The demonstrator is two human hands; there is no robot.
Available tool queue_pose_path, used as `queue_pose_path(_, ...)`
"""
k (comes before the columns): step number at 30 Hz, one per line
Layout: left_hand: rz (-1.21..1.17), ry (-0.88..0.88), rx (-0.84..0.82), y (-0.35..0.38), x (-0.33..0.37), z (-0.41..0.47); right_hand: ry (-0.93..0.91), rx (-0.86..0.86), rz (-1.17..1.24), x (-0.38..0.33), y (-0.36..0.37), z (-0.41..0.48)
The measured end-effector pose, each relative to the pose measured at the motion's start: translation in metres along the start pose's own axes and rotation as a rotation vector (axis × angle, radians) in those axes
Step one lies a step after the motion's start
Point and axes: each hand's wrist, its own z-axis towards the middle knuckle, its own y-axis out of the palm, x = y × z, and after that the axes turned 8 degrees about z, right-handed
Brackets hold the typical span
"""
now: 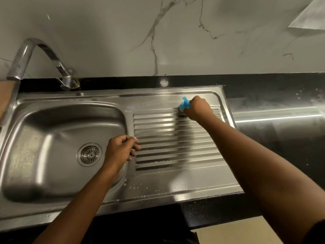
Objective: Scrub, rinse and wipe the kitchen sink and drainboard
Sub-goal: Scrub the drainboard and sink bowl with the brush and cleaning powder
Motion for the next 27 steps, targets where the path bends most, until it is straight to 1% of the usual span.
queue_pose_path(3, 0.004, -0.004, 0.002, 0.000, -0.003, -0.002, -0.052, -0.024, 0.030, -0.031, 0.017, -0.008)
queue_pose_path(8, 0.012, -0.014, 0.025, -0.002, 0.000, -0.007, -0.239, -0.061, 0.091, -0.103, 0.077, -0.035)
queue_pose_path(11, 0.008, -0.024, 0.050, -0.004, 0.001, -0.008, -0.305, -0.067, 0.084, -0.117, 0.097, -0.048)
queue_pose_path(14, 0.008, -0.028, 0.060, -0.003, -0.001, -0.006, -0.276, -0.058, 0.109, -0.096, 0.087, -0.043)
queue_pose_path(18, 0.004, -0.025, 0.022, 0.007, -0.004, -0.002, -0.170, -0.026, 0.102, -0.034, 0.044, -0.021)
queue_pose_path(23, 0.020, -0.008, -0.025, 0.024, -0.001, -0.002, -0.016, 0.085, 0.086, 0.064, -0.017, 0.002)
queue_pose_path(27, 0.029, -0.001, -0.022, 0.021, 0.000, -0.005, 0.102, 0.159, 0.077, 0.098, -0.042, 0.014)
